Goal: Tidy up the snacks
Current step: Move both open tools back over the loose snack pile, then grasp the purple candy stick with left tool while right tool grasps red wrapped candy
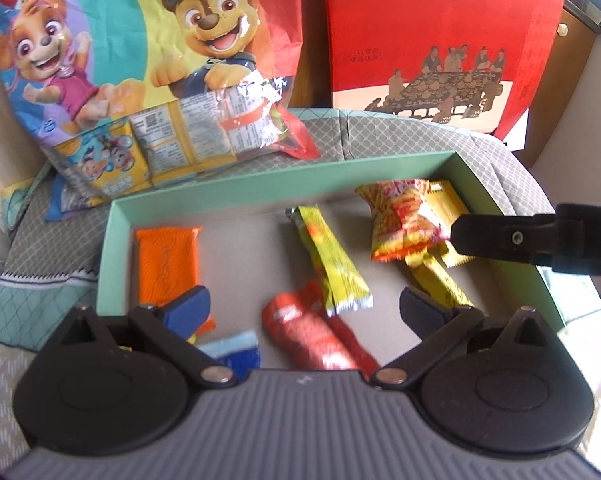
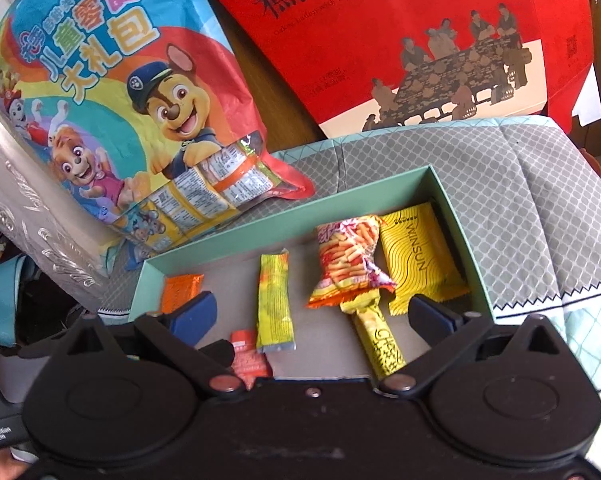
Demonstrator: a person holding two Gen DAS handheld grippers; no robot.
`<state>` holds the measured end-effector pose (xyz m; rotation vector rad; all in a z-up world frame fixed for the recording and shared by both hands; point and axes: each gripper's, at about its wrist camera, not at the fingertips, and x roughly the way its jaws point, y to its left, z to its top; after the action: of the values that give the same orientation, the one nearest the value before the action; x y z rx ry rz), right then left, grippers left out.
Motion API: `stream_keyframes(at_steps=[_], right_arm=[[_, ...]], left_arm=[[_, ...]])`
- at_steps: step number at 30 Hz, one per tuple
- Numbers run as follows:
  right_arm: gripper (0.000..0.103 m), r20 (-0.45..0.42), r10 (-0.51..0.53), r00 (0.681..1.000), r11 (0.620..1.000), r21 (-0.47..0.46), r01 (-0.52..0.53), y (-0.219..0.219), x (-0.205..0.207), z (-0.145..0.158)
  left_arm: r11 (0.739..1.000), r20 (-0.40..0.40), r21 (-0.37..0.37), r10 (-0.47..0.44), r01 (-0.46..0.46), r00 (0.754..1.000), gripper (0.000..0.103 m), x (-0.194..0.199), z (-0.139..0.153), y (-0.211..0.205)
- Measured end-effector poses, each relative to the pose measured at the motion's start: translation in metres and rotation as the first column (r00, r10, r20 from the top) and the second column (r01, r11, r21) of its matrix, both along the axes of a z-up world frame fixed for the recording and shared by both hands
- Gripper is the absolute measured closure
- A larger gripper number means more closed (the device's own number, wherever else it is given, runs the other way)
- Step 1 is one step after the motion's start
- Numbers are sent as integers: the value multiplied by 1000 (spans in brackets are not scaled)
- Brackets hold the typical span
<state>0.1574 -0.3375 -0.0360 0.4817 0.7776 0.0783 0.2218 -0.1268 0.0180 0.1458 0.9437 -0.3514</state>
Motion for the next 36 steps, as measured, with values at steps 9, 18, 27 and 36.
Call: stream_keyframes(at_steps=[9, 18, 27, 36], right_arm=[[0, -24, 26, 999, 1000, 13, -25, 19, -70, 1], [0, -70, 13, 998, 998, 61, -8, 16, -126, -18], [0, -146, -16, 989, 993, 116, 33, 3, -163, -49], [0, -197, -42, 980, 982, 175, 77, -11, -190, -73]], left_arm=[[999, -7, 6, -38, 38, 999, 0, -70, 6, 27], [994, -62, 16, -105, 106, 993, 0, -125, -14, 28], [971, -122, 26, -231, 236, 965, 0, -170, -37, 23], [921, -133, 0, -385, 389, 913, 8, -200, -41, 4]])
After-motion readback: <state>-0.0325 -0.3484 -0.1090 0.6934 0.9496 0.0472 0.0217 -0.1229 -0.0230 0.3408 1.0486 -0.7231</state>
